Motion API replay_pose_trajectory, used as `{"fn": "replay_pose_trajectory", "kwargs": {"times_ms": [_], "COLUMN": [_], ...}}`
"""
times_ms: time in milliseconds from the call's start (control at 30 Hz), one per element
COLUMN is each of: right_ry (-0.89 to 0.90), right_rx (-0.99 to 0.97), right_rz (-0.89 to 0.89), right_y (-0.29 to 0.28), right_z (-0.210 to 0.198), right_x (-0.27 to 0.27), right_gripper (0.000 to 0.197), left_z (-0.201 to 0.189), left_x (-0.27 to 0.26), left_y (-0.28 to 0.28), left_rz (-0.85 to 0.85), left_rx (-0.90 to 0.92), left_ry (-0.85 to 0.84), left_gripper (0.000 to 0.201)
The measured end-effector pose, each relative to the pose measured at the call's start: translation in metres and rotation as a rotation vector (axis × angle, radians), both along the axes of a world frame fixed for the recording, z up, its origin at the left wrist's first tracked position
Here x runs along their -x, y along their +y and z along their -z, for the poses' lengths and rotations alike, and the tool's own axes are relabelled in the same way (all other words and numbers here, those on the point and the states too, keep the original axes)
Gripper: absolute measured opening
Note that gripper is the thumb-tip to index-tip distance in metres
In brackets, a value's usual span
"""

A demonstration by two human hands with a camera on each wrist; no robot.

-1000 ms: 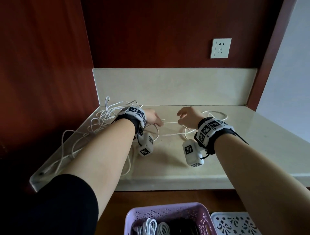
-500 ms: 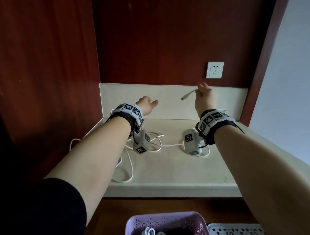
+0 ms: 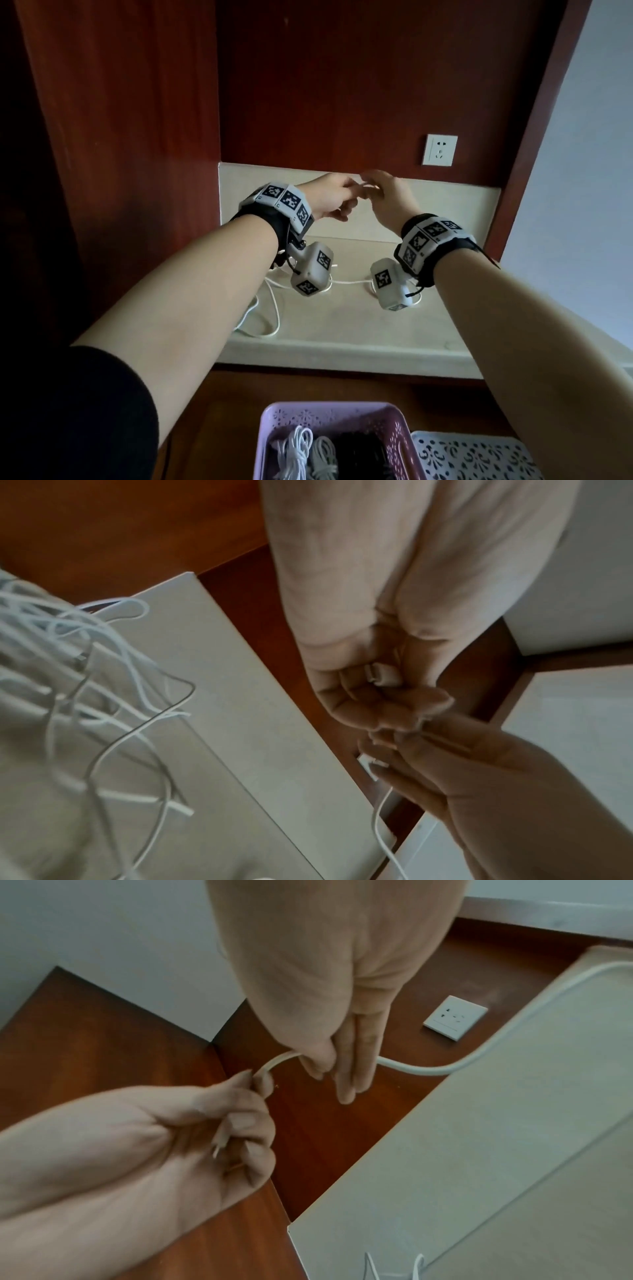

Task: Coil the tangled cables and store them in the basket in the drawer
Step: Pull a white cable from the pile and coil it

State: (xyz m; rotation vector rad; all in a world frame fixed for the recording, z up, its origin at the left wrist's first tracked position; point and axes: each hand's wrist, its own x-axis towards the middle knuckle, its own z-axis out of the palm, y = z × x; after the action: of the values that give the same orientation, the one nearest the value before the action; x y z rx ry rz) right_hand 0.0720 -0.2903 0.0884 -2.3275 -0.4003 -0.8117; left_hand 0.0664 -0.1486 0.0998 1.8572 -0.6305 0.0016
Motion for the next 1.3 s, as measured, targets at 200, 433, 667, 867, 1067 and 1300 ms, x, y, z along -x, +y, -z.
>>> {"fn": "replay_pose_trajectory", "kwargs": {"times_ms": [200, 433, 667, 867, 1067, 1300], "right_ry": [-0.009, 0.059, 0.102, 0.069, 0.186, 0.333], "right_rx": [-0.198, -0.355, 0.095, 0.134, 0.01, 0.087], "right_rz": [0.153, 0.351, 0.4, 0.138, -0.158, -0.251], "right_y": [-0.009, -0.026, -0.011, -0.004, 0.014, 0.021], "right_z": [0.046, 0.08, 0.098, 0.114, 0.113, 0.112], "right_x": [-0.005, -0.002, 0.012, 0.036, 0.054, 0.063], "right_gripper": [0.019, 0.028, 0.021, 0.022, 0.009, 0.019], "left_z": [0.038, 0.063, 0.082, 0.091, 0.1, 0.118], "left_x": [0.011, 0.03, 0.035, 0.037, 0.035, 0.017], "left_y": [0.018, 0.033, 0.035, 0.038, 0.041, 0.056], "left_rz": [0.041, 0.193, 0.237, 0.288, 0.337, -0.06], "left_rx": [0.324, 0.662, 0.674, 1.078, 1.271, 1.157], "left_ry": [0.202, 0.321, 0.204, 0.317, 0.348, 0.071], "left_gripper": [0.024, 0.023, 0.037, 0.036, 0.033, 0.037]}}
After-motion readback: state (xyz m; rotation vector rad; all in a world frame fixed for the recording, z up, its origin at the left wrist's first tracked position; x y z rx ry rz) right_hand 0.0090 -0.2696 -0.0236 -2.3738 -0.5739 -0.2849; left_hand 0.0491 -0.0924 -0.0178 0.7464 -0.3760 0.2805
